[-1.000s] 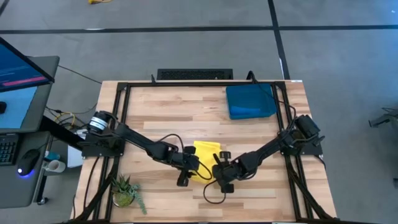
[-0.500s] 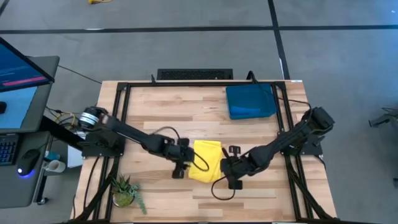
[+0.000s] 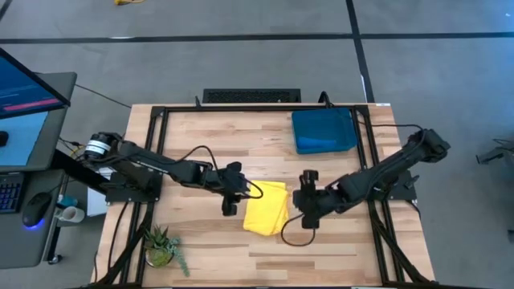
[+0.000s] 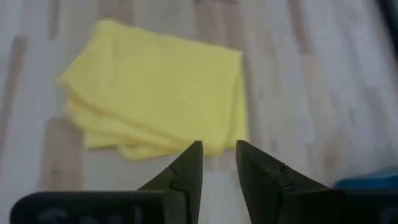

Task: Roll microfiber towels into tight, uniform cylinder then place into a basket
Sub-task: Roll the yellow microfiber cloth

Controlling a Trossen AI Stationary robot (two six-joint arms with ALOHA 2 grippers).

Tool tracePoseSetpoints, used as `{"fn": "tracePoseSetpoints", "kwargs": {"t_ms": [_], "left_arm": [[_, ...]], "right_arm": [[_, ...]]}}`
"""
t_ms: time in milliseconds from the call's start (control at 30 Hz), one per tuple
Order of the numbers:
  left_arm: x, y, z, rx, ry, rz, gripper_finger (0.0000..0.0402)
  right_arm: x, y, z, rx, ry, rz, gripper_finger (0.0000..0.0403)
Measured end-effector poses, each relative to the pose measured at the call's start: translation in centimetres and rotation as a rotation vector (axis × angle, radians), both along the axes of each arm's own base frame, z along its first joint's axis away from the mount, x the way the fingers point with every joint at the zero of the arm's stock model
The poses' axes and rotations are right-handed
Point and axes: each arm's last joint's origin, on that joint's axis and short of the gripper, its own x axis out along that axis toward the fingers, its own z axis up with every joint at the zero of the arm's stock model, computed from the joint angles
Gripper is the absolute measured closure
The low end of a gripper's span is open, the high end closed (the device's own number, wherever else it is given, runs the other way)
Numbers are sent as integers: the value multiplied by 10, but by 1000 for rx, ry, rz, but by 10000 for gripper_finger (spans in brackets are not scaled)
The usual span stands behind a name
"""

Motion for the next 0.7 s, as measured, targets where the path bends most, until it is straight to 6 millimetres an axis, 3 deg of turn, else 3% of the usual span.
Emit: {"fn": "tracePoseSetpoints", "kwargs": {"t_ms": [133, 300, 467, 700], "left_arm": [[-1, 15, -12, 4, -10, 2, 296], [-2, 38, -16, -4, -3, -5, 297], [-2, 58, -16, -16, -4, -18, 297], [-6, 66, -20, -9, 46, 0, 269]], "right_arm": [[2, -20, 11, -19, -39, -48, 284], [13, -50, 10, 47, -11, -127, 284], [32, -73, -12, 176, 86, -130, 284], [53, -81, -59, 187, 244, -99, 284]]}}
